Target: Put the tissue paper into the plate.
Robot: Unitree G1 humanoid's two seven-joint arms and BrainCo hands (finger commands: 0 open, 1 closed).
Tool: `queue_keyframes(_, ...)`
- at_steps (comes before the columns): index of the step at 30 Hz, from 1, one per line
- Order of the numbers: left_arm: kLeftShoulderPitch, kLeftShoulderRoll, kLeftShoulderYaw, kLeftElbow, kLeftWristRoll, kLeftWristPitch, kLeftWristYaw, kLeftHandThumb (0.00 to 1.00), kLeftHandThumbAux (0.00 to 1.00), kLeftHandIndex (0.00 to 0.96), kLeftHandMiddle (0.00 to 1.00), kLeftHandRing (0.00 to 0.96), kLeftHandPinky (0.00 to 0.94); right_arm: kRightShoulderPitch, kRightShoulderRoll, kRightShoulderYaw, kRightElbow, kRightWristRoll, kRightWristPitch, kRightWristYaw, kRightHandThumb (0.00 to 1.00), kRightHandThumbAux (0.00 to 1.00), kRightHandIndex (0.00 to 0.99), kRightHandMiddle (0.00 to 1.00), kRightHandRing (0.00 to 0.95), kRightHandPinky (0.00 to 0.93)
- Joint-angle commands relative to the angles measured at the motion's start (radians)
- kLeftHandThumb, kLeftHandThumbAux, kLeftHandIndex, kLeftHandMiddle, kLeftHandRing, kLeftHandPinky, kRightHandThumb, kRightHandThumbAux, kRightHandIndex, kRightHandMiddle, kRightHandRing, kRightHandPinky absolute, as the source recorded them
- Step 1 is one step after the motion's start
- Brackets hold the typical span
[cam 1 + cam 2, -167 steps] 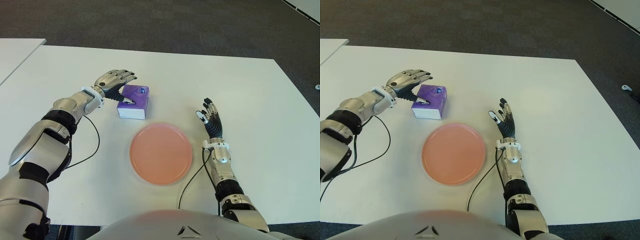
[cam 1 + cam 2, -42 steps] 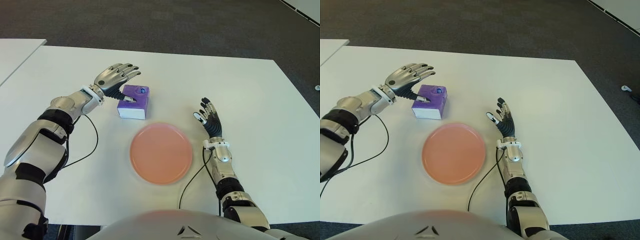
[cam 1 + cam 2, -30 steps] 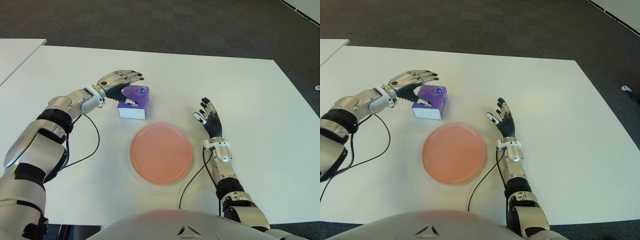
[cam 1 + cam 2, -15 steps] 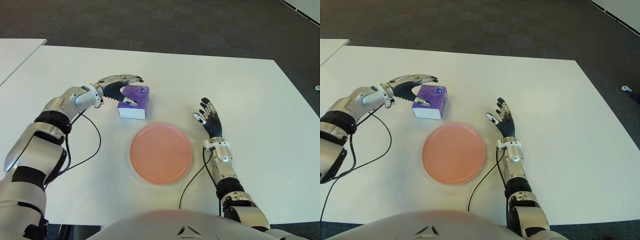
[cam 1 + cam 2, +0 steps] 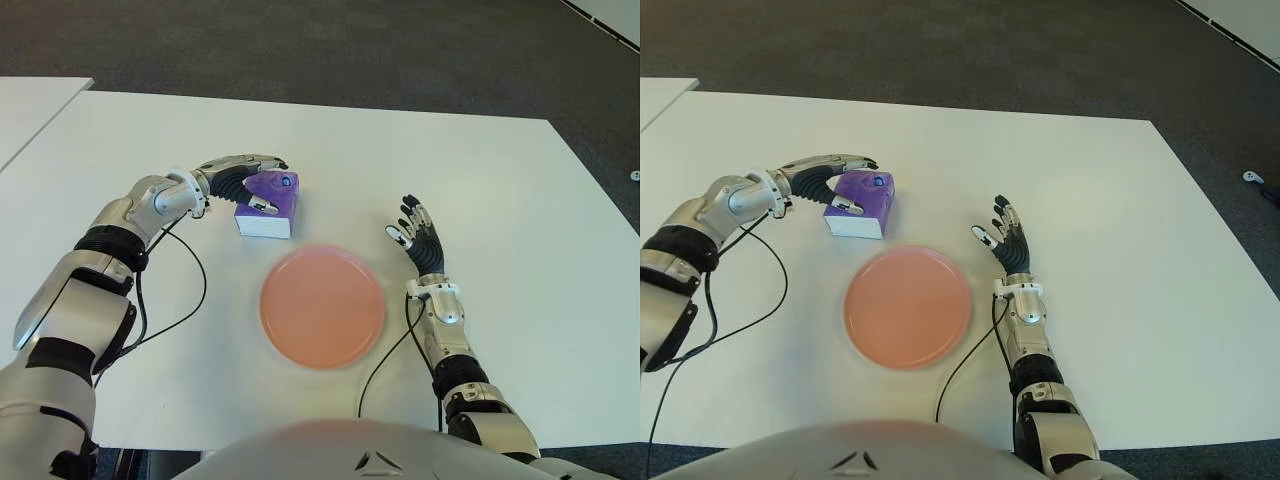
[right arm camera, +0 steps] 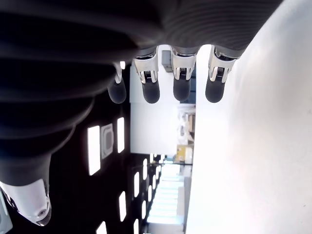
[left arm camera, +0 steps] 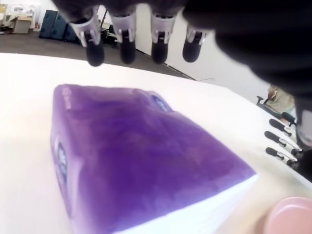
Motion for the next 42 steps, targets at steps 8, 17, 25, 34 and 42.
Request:
queue_keyframes(8, -0.041, -0.064, -0.174, 0.18, 0.291, 0.108, 0.358, 0.09, 0.337, 0.0, 0.0, 0.0, 0.0, 0.112, 0.008, -0.004, 0.085, -0.003, 0.035, 0.012, 0.0, 0.632, 0.0, 0.0, 0.0, 0.0)
queue_keyframes(17, -0.079, -0.084, -0.278, 0.251, 0.41, 0.167, 0.554, 0.081, 0.316, 0.0, 0.0, 0.0, 0.0, 0.118, 0.005, -0.005, 0.078, -0.003, 0.044, 0.019, 0.0, 0.615, 0.0, 0.0, 0.0, 0.0)
queue_keyframes(25, -0.086, -0.115, -0.328, 0.295, 0.443, 0.214, 0.661, 0.076, 0.311, 0.0, 0.0, 0.0, 0.0, 0.125, 0.006, -0.007, 0.068, 0.005, 0.053, 0.036, 0.0, 0.632, 0.0, 0.0, 0.0, 0.0)
queue_keyframes(34, -0.079, -0.132, -0.372, 0.317, 0.46, 0.241, 0.731, 0.065, 0.299, 0.0, 0.0, 0.0, 0.0, 0.141, 0.007, -0.007, 0.043, 0.009, 0.072, 0.048, 0.0, 0.638, 0.0, 0.0, 0.0, 0.0)
queue_keyframes(42, -0.068, -0.128, -0.391, 0.317, 0.452, 0.226, 0.743, 0.059, 0.285, 0.0, 0.0, 0.0, 0.0, 0.159, 0.007, -0.006, 0.016, 0.007, 0.087, 0.05, 0.0, 0.642, 0.0, 0.0, 0.0, 0.0)
